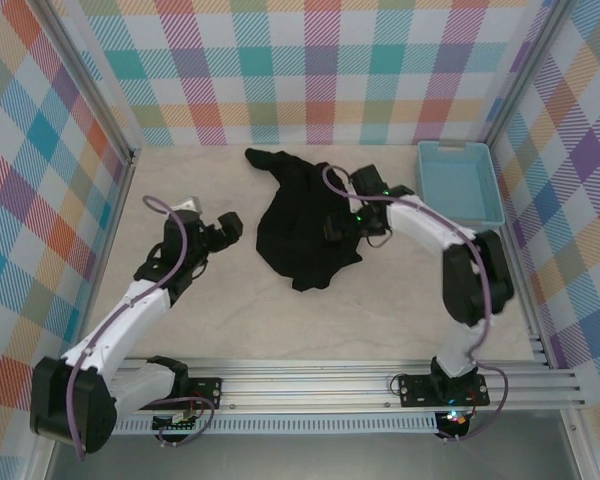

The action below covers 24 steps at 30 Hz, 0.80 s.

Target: Fold the inside-out t-shirt

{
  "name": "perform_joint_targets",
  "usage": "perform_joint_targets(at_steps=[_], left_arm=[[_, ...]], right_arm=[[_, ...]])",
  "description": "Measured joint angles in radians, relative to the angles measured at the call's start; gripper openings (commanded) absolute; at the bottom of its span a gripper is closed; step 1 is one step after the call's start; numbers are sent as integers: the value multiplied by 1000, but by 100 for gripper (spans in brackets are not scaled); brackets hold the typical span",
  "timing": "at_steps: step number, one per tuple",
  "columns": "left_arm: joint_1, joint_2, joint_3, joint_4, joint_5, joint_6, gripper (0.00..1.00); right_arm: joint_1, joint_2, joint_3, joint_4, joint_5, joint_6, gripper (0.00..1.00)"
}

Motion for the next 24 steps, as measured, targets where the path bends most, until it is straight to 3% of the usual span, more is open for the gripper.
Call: perform_joint_targets(at_steps=[5,9,13,19,24], left_arm=[[-148,208,26,11,132,0,91],[-219,380,82,-7,208,15,84],[-230,461,109,-14,223,24,83],[-230,495,114,-1,225,24,80],[-230,564,148,33,225,19,64]], right_arm=[[-3,-255,-196,34,0,58,86],[-5,-177,-273,90,-38,106,76],[-5,-78,-296,109,-27,127,72],[-40,-122,-351,131,-8,134,66],[-109,-149,-412,158,-15,150,58]])
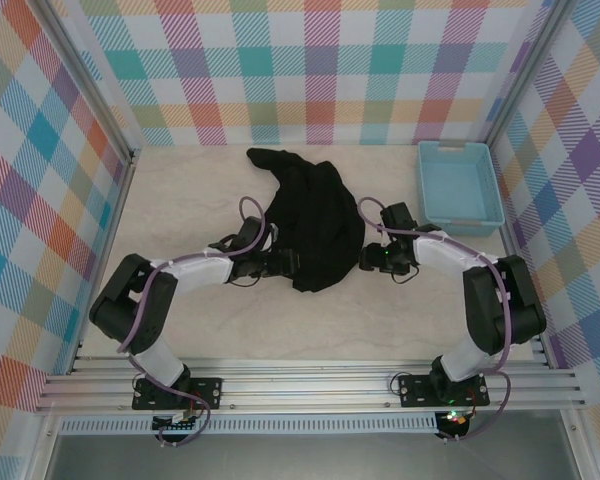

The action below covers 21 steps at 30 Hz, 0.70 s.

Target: Fold the inside-out t-shirt

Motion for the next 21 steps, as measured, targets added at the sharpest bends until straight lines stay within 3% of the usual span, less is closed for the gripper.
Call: perform_joint_targets(at_steps=[4,12,21], left_arm=[[0,45,14,30,0,-8,43],[9,-13,-6,60,-41,-20,12],[82,-163,-41,107,-33,-52,0]], right_arm=[[-4,50,7,41,-36,23,54],[0,150,88,29,-76,65,51],[12,188,138,-21,-59,107,50]])
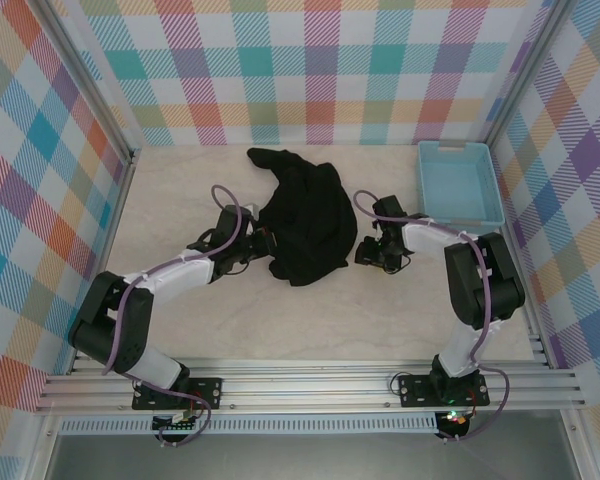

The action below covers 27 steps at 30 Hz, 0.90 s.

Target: Fold the inside-out t-shirt

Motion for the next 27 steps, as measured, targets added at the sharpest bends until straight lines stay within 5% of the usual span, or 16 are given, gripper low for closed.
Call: perform_joint_targets(at_steps=[11,18,20,24,27], left_arm=[[0,-12,-2,-2,27,-1,0],[0,-12,-2,-4,36,-3,0],[0,-12,-2,-8,37,-3,0],[0,-18,-2,-18,36,0,0],[2,-66,1,-54,25,9,0]], right_arm=[[130,-50,-26,216,-69,-57,45],[138,-37,-61,306,-131,-55,60],[138,-11,-60,355,-170,-40,51],[137,74,7,402,-242,-32,5],[124,51,40,402,-253,-42,0]])
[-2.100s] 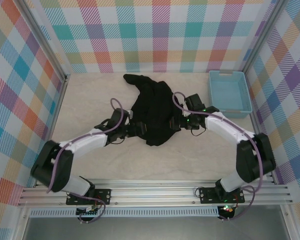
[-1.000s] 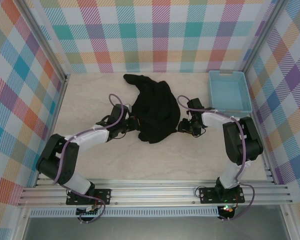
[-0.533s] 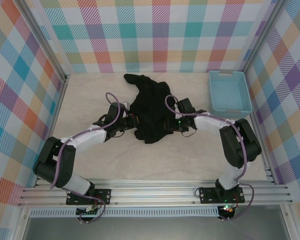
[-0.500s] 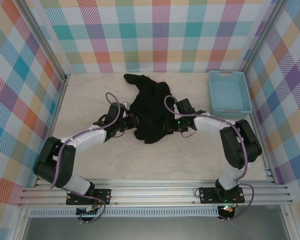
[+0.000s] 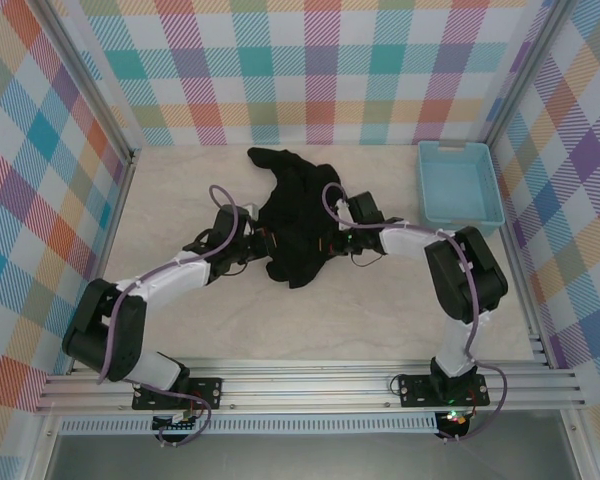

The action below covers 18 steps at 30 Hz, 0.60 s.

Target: Fold the inside-out t-shirt

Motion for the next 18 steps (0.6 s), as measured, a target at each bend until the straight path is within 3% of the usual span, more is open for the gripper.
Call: perform_joint_targets(at_steps=[5,9,13,18], left_arm=[[0,-201,81,-48,-23,19,0],[0,-330,228,-22,-34,37,0],[-1,-361,404,-19,-41,93,0],[-1,-338,526,-85,-48,154,0]], right_arm=[[-34,-359,26,-49,66,-45,0],[-43,-597,211,-58,138,-101,0],[-37,-694,345,-65,200,-159,0],[-37,-690,404,-124,262,-198,0]])
